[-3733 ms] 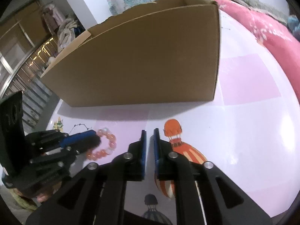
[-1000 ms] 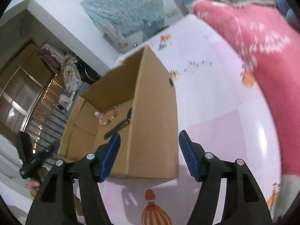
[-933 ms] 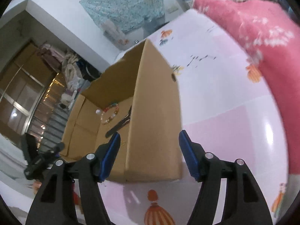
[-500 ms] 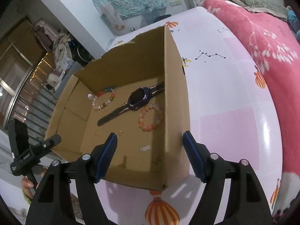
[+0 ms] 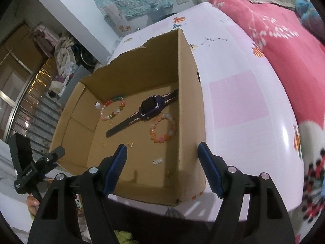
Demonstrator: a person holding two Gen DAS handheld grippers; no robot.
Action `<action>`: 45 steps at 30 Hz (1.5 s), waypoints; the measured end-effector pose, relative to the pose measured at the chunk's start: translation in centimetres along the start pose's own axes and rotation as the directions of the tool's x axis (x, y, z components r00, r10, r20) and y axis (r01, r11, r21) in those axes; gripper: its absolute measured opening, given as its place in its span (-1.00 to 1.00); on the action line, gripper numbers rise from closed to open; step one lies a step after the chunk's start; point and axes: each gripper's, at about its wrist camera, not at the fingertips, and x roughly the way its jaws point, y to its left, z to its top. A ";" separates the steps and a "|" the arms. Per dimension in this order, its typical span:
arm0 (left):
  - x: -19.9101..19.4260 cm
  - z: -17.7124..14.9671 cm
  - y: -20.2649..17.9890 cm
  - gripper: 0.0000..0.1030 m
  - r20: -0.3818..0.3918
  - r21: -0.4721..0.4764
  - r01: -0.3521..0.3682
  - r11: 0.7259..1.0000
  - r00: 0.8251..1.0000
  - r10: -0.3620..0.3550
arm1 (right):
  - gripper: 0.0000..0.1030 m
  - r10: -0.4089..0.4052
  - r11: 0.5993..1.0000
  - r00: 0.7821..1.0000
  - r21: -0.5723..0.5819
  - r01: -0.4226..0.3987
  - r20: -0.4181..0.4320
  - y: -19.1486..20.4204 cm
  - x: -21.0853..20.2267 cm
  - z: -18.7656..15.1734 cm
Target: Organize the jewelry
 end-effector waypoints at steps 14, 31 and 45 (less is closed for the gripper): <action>-2.3 -1.8 -1.1 0.75 0.114 0.054 -0.115 0.992 0.988 0.109 | 0.38 -0.040 0.999 0.990 0.024 0.037 0.133 -1.0 -2.6 -1.5; -8.2 -6.2 -5.5 0.84 0.282 0.078 -0.383 0.920 0.894 0.348 | 0.87 -0.234 0.908 0.910 -0.258 0.330 0.341 8.0 -6.6 -9.2; -6.3 -6.6 -5.4 0.84 0.203 0.067 -0.501 0.863 0.853 0.480 | 0.87 -0.254 0.919 0.938 -0.245 0.310 0.235 9.5 -3.7 -9.2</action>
